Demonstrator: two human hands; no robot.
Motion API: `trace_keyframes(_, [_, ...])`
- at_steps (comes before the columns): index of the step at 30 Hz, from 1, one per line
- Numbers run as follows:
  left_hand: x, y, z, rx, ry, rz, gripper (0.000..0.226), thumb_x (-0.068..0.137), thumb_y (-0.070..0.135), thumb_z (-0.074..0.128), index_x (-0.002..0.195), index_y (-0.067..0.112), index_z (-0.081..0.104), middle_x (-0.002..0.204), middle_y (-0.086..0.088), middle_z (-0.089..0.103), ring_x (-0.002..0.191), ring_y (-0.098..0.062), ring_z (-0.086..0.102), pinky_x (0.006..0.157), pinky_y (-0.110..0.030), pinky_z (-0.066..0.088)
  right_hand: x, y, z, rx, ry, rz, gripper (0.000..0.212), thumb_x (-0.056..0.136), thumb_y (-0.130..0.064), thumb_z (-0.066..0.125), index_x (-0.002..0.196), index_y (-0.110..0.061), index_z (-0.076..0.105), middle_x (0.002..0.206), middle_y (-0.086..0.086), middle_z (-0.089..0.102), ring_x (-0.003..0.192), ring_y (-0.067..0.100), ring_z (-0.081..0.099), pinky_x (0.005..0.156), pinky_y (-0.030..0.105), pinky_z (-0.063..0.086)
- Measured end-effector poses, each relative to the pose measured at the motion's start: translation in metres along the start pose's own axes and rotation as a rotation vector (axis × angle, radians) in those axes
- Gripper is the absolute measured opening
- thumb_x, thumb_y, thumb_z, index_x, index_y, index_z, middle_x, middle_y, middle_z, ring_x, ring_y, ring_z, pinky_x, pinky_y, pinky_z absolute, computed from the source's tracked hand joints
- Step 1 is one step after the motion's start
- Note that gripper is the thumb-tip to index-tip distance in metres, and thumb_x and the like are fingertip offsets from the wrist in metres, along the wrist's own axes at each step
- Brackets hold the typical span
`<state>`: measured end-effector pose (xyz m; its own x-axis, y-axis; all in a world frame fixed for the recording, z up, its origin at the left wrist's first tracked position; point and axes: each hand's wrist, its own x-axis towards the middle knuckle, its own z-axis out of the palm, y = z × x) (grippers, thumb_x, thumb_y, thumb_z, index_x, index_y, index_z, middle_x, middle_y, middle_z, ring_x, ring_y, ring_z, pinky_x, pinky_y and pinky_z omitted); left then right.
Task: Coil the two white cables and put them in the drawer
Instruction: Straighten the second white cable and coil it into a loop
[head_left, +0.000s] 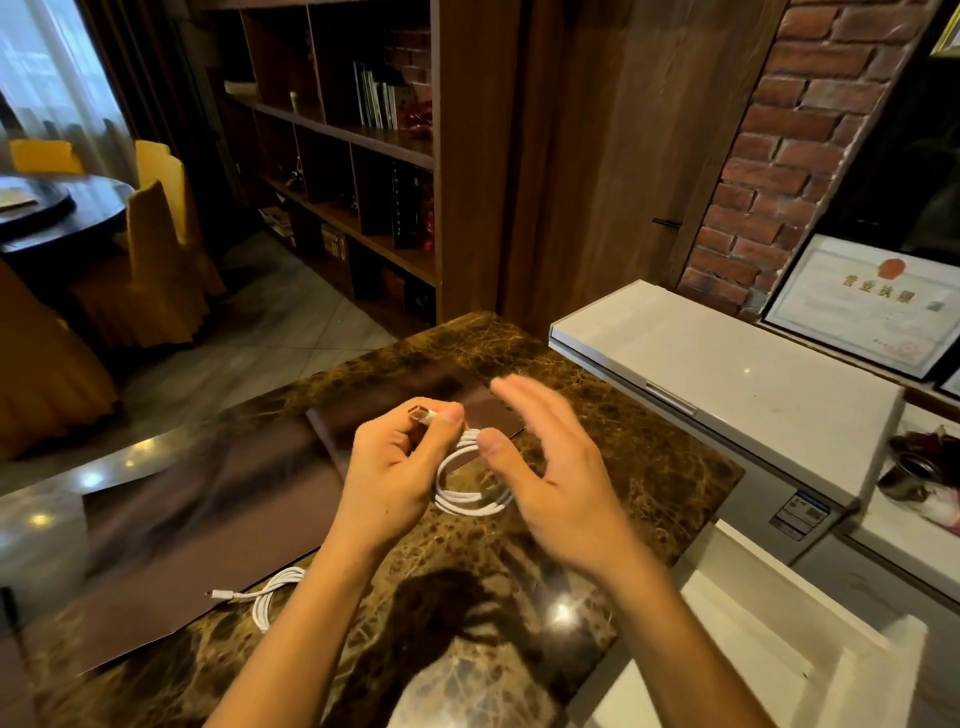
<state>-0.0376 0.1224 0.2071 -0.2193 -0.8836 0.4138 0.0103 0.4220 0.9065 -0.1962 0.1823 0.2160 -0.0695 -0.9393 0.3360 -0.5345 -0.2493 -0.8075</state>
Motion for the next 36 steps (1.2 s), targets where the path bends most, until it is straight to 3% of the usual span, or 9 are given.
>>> trace_keyframes(2, [0.002, 0.004, -0.001, -0.041, -0.075, -0.022, 0.026, 0.096, 0.029, 0.056, 0.083, 0.013, 0.073, 0.073, 0.003, 0.073, 0.066, -0.009, 0.067, 0.062, -0.022, 0.053, 0.008, 0.001, -0.006, 0.006, -0.149, 0.01, 0.04, 0.101, -0.051, 0.047, 0.12, -0.024, 0.069, 0.113, -0.007, 0.071, 0.105, 0.007, 0.066, 0.092, 0.042, 0.054])
trace_keyframes(5, [0.004, 0.007, 0.003, -0.031, -0.016, -0.052, 0.028, 0.093, 0.034, 0.06, 0.087, 0.012, 0.076, 0.078, -0.003, 0.076, 0.07, -0.017, 0.071, 0.065, -0.027, 0.057, 0.009, 0.003, 0.002, 0.03, -0.06, -0.034, 0.042, 0.105, -0.043, 0.042, 0.088, -0.013, 0.067, 0.076, 0.003, 0.068, 0.071, 0.018, 0.065, 0.067, 0.048, 0.053])
trace_keyframes(8, [0.0, 0.01, 0.015, -0.141, 0.186, -0.166, 0.027, 0.085, 0.042, 0.066, 0.095, 0.019, 0.076, 0.081, -0.004, 0.077, 0.07, -0.015, 0.072, 0.065, -0.028, 0.059, 0.003, 0.005, 0.02, 0.15, 0.136, -0.003, 0.034, 0.107, -0.03, 0.043, 0.089, -0.012, 0.066, 0.075, 0.001, 0.069, 0.065, 0.012, 0.066, 0.059, 0.034, 0.054])
trace_keyframes(12, [-0.01, 0.01, 0.024, -0.411, 0.28, -0.335, 0.033, 0.084, 0.039, 0.069, 0.101, 0.011, 0.074, 0.065, -0.002, 0.068, 0.045, -0.009, 0.052, 0.041, -0.018, 0.045, 0.0, 0.008, 0.038, 0.235, 0.364, 0.092, 0.03, 0.107, -0.028, 0.041, 0.097, -0.013, 0.065, 0.085, 0.001, 0.07, 0.073, 0.012, 0.069, 0.061, 0.029, 0.057])
trace_keyframes(15, [-0.021, 0.008, 0.025, -0.522, 0.3, -0.37, 0.019, 0.092, 0.017, 0.068, 0.104, 0.005, 0.076, 0.076, -0.007, 0.074, 0.058, -0.01, 0.06, 0.05, -0.02, 0.052, 0.002, 0.01, 0.04, 0.244, 0.439, 0.093, 0.027, 0.108, -0.029, 0.04, 0.097, -0.019, 0.063, 0.085, -0.003, 0.068, 0.075, 0.013, 0.068, 0.062, 0.029, 0.056])
trace_keyframes(21, [-0.03, 0.018, 0.025, -0.48, 0.418, -0.309, 0.019, 0.086, 0.026, 0.066, 0.094, 0.021, 0.082, 0.093, -0.009, 0.08, 0.089, -0.02, 0.075, 0.091, -0.044, 0.057, 0.004, 0.01, 0.042, 0.184, 0.511, 0.084, 0.025, 0.108, -0.026, 0.041, 0.093, -0.021, 0.061, 0.076, -0.009, 0.065, 0.071, 0.011, 0.065, 0.06, 0.03, 0.056])
trace_keyframes(25, [-0.032, 0.026, 0.026, -0.458, 0.38, -0.238, 0.018, 0.086, 0.027, 0.065, 0.088, 0.028, 0.083, 0.091, -0.005, 0.079, 0.093, -0.019, 0.074, 0.095, -0.045, 0.056, 0.006, 0.005, 0.045, 0.134, 0.549, 0.074, 0.024, 0.107, -0.021, 0.044, 0.09, -0.018, 0.06, 0.074, -0.012, 0.063, 0.069, -0.001, 0.062, 0.056, 0.009, 0.044])
trace_keyframes(31, [-0.034, 0.02, 0.02, -0.209, 0.237, -0.115, 0.017, 0.087, 0.024, 0.071, 0.098, 0.019, 0.082, 0.106, -0.001, 0.074, 0.097, -0.021, 0.073, 0.085, -0.038, 0.059, 0.004, 0.005, 0.046, 0.103, 0.535, 0.015, 0.022, 0.106, -0.027, 0.044, 0.097, -0.018, 0.062, 0.081, -0.012, 0.067, 0.072, 0.002, 0.066, 0.056, 0.01, 0.046])
trace_keyframes(36, [-0.032, 0.017, 0.015, -0.032, 0.27, -0.062, 0.014, 0.077, 0.027, 0.081, 0.09, 0.025, 0.083, 0.112, 0.001, 0.069, 0.094, -0.016, 0.074, 0.081, -0.033, 0.063, -0.001, 0.0, 0.048, 0.164, 0.497, 0.004, 0.022, 0.106, -0.025, 0.044, 0.093, -0.019, 0.06, 0.069, -0.009, 0.062, 0.062, 0.007, 0.06, 0.052, 0.017, 0.044])
